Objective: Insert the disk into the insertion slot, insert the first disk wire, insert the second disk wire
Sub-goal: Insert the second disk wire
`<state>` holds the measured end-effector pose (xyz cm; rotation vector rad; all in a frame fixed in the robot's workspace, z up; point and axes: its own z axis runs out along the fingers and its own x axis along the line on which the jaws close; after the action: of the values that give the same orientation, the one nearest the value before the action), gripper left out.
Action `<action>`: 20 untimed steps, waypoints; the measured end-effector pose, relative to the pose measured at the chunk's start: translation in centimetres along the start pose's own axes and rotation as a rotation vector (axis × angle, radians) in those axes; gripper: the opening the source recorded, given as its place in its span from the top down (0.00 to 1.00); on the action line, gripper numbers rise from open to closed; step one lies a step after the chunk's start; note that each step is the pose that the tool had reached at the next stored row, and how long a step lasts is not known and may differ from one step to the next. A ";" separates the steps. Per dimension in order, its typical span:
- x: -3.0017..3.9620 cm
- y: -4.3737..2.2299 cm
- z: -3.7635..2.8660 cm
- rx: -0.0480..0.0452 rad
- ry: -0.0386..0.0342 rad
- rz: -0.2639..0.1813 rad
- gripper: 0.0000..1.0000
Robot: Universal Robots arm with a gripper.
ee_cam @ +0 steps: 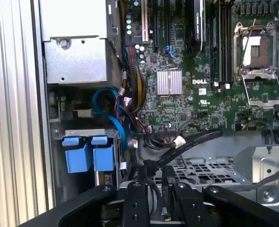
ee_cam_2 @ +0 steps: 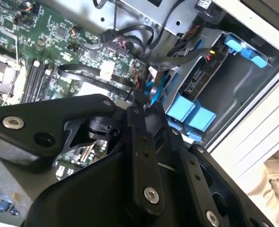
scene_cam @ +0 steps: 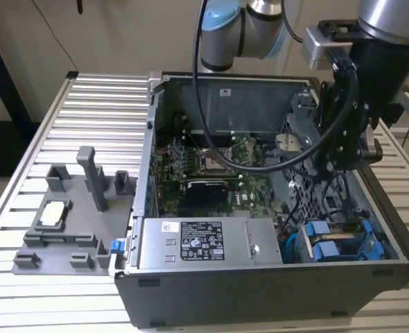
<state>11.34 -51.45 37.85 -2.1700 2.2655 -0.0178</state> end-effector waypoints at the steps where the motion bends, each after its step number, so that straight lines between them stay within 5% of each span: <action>1: -0.09 0.09 0.02 0.0044 0.0111 -0.001 0.73; 6: -1.13 0.56 0.54 0.0236 0.0218 -0.011 0.73; 7: -1.27 0.64 0.59 0.0275 0.0288 -0.013 0.73; 10: -1.30 0.75 0.59 0.0329 0.0730 -0.025 0.73; 13: -1.31 0.82 0.59 0.0387 0.1086 -0.042 0.73; 14: -1.33 0.87 0.60 0.0414 0.1137 -0.046 0.73; 20: -1.43 1.81 0.63 0.0600 0.1146 -0.054 0.73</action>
<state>9.60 -49.94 37.20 -2.2546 2.2306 -0.2129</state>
